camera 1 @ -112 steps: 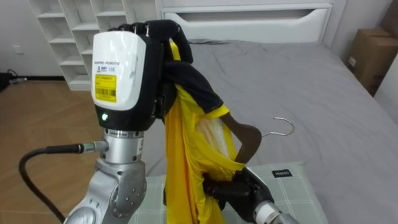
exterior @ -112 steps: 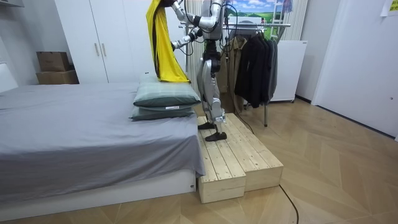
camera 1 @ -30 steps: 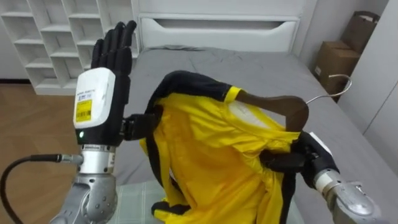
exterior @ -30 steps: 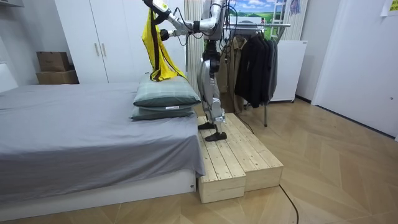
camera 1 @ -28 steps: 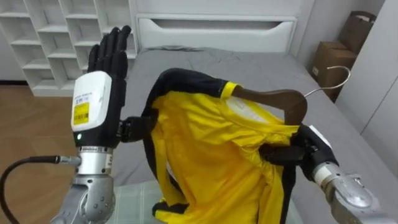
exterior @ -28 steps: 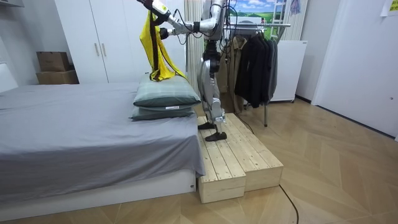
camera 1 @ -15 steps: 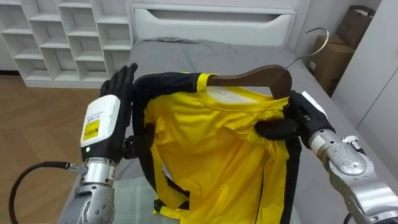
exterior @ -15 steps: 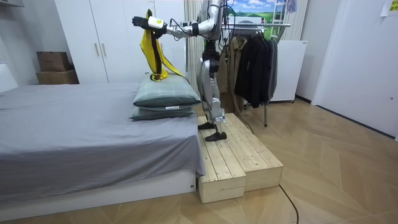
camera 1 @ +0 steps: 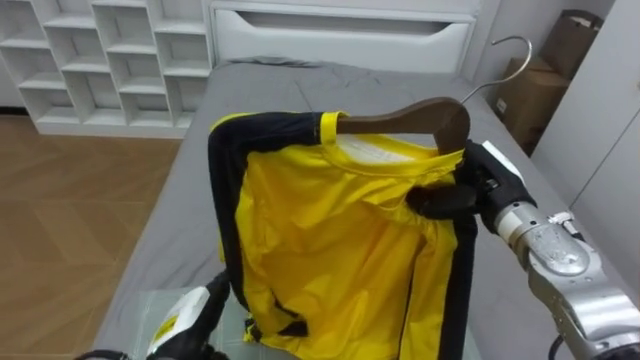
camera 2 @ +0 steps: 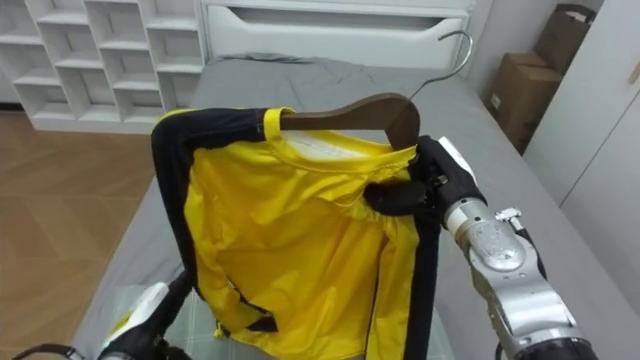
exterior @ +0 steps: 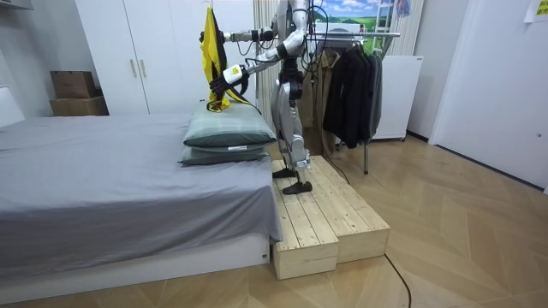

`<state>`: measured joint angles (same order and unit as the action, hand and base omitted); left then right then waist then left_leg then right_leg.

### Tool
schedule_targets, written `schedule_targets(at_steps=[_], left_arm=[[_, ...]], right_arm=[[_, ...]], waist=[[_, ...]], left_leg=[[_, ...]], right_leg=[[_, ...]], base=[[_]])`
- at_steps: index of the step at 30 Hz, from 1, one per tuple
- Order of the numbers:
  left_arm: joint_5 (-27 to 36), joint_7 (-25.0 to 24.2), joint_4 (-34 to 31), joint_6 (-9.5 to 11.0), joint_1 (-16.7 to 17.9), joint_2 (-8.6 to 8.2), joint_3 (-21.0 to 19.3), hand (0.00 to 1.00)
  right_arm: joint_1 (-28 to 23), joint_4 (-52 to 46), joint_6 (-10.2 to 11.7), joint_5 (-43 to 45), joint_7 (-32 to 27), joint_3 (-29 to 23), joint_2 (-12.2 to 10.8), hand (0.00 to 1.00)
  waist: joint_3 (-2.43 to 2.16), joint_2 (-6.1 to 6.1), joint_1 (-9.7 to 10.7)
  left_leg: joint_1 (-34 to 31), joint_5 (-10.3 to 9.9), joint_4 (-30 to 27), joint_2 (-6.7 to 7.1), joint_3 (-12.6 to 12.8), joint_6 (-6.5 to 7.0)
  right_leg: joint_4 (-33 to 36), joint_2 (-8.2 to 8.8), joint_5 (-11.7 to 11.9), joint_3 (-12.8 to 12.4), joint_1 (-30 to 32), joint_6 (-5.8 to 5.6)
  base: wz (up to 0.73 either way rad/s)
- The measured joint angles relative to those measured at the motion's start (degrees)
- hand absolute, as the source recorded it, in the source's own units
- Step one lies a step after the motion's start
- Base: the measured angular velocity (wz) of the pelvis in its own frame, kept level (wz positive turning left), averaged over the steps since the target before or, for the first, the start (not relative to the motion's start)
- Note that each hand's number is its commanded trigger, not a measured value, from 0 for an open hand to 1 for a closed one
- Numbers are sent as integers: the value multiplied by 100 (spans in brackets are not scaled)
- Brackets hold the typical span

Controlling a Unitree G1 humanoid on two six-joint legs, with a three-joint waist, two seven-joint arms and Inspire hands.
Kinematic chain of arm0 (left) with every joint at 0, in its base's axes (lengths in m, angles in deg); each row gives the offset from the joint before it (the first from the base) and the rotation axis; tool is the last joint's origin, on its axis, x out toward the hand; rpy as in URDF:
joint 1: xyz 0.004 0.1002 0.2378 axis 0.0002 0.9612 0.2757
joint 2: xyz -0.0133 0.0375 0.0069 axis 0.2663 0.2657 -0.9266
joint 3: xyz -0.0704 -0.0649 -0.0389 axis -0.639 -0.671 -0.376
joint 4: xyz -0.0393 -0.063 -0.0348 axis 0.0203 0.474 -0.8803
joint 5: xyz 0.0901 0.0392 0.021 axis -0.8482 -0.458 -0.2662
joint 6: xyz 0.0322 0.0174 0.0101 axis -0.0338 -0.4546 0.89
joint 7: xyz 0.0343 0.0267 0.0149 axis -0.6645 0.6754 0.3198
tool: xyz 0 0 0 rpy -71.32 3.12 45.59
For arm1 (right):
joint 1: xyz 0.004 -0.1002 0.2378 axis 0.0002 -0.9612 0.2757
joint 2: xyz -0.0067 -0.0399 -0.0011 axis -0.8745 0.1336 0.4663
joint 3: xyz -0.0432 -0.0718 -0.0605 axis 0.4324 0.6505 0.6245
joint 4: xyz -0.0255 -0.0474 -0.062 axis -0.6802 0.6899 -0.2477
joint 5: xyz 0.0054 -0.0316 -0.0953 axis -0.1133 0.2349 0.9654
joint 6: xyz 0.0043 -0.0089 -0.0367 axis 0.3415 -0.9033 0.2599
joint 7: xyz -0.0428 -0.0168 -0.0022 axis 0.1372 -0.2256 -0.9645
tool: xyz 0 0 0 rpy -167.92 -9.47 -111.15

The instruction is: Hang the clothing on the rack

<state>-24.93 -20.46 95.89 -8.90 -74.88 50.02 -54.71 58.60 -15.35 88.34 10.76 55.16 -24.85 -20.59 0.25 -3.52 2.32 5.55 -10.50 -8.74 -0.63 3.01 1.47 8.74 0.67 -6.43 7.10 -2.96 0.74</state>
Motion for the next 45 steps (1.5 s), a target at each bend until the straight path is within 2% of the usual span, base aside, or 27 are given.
schedule_targets(at_steps=[4, 7, 13, 19, 23, 28, 33, 36, 38, 45], left_arm=[[-19, -327, 0, 0, 24, 13, -4, 0], [-262, -472, 3, 1, 25, 23, -11, 0], [-419, -583, 266, 0, 59, 153, -23, 0], [-412, -614, 401, -5, 411, 190, -239, 0], [-405, -622, 529, -5, 511, 188, -352, 0], [-410, -612, 705, -5, 517, 178, -390, 0], [-416, -567, 860, -7, 566, 153, -594, 0], [-405, -442, 860, 3, 756, 85, -920, 0], [-365, -300, 868, 1, 888, 89, -1029, 0], [-323, -184, 875, 10, 1066, 54, -1201, 0]], right_arm=[[-2, 2, 7, 3, 78, 0, 10, 100], [-2, 99, 52, 4, 122, 0, 10, 100], [-3, 422, 87, 46, 133, -2, 35, 100], [-3, 427, 87, 161, 134, -43, 96, 100], [-3, 371, 87, 274, 117, -261, 130, 100], [-3, 318, 90, 311, 10, -283, 242, 100], [-3, 309, 90, 659, -82, -372, 286, 100], [-152, -35, 90, 820, -95, -592, 371, 100], [-184, -247, 92, 819, -129, -654, 535, 100], [-552, -1024, 140, 1483, -178, -1136, 589, 100]], waist=[[0, -1, 7], [0, -1, 1], [11, 23, 7], [20, 50, 56], [19, 51, 48], [14, 46, 40], [6, 34, 38], [6, 34, 31], [0, 38, 44], [-24, 27, 48]], left_leg=[[-9, 0, -1, 39, -6, 0], [1, 0, -9, 33, -5, 0], [13, 0, -6, 11, -3, 0], [3, -2, 11, 14, -6, 2], [1, -2, 14, 24, -20, 1], [20, -1, 6, 25, -15, 1], [14, -1, -33, 13, -1, 1], [11, -2, -29, 10, 20, 2], [11, -3, -17, 15, 27, 2], [58, -4, 12, 4, 115, 0]], right_leg=[[-1, 4, 0, 23, -5, 0], [0, 3, 0, 33, -25, 0], [-5, 5, 0, 39, -33, 0], [-4, 5, 0, 62, -29, 0], [-1, 0, 0, 86, -29, 0], [8, -1, 0, 74, -21, 0], [13, 7, 0, 48, -8, 0], [10, 5, 0, 18, 5, 0], [10, 3, 0, 19, 8, 0], [24, -26, 0, -52, 15, 1]], base=[[2], [0], [0], [2], [2], [0], [-2], [-3], [0], [-6]])
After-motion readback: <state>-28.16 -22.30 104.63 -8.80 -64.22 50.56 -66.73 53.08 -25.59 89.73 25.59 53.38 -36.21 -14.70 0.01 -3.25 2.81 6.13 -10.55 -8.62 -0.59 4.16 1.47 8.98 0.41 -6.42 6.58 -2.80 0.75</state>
